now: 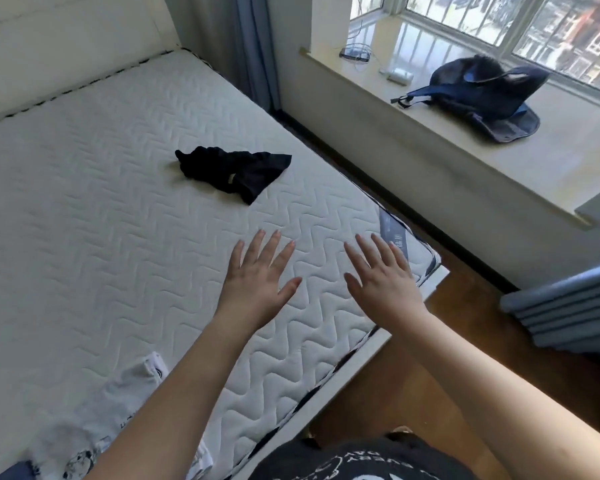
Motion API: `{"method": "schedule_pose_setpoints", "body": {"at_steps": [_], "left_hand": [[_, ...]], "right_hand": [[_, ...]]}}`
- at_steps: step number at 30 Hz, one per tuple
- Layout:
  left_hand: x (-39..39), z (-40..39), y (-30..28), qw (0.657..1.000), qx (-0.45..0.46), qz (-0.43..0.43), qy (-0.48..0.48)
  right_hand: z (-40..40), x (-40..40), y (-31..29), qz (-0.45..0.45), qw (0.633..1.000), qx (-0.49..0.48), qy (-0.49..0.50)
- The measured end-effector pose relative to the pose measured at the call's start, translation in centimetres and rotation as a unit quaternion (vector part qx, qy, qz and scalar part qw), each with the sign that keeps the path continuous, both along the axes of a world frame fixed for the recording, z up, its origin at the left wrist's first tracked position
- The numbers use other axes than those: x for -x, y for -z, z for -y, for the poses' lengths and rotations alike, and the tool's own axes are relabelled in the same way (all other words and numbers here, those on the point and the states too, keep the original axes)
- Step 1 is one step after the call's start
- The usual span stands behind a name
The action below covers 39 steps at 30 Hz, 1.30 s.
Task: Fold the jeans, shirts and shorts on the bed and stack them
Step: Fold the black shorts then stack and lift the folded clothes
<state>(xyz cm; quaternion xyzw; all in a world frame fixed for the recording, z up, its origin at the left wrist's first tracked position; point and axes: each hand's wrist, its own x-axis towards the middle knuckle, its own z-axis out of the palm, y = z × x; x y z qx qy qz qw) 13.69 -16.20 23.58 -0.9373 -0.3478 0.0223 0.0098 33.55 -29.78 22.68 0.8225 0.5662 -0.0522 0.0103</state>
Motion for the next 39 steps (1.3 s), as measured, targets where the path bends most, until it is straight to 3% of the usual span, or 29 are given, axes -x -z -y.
{"method": "schedule_pose_setpoints", "body": {"at_steps": [11,25,32,39], "left_hand": [[-19.4,4.0,-0.6,0.994,-0.002,-0.002,0.113],[-44.5,11.5,-1.2,0.985,0.034,0.001,0.172],[-54.6,11.1,0.2,0.970,0.023,-0.007,0.241],[-65.7,8.2,1.1,0.981,0.028,0.044,0.188]], "right_hand": [[7.2,-16.5,-0.2,0.029,0.987,-0.038,0.154],[17.8,-40.8,-1.9,0.006,0.969,-0.051,0.241],[17.4,-47.7,-0.7,-0.017,0.964,-0.042,0.261],[14.3,-56.5,-0.7,-0.005,0.969,-0.028,0.244]]}}
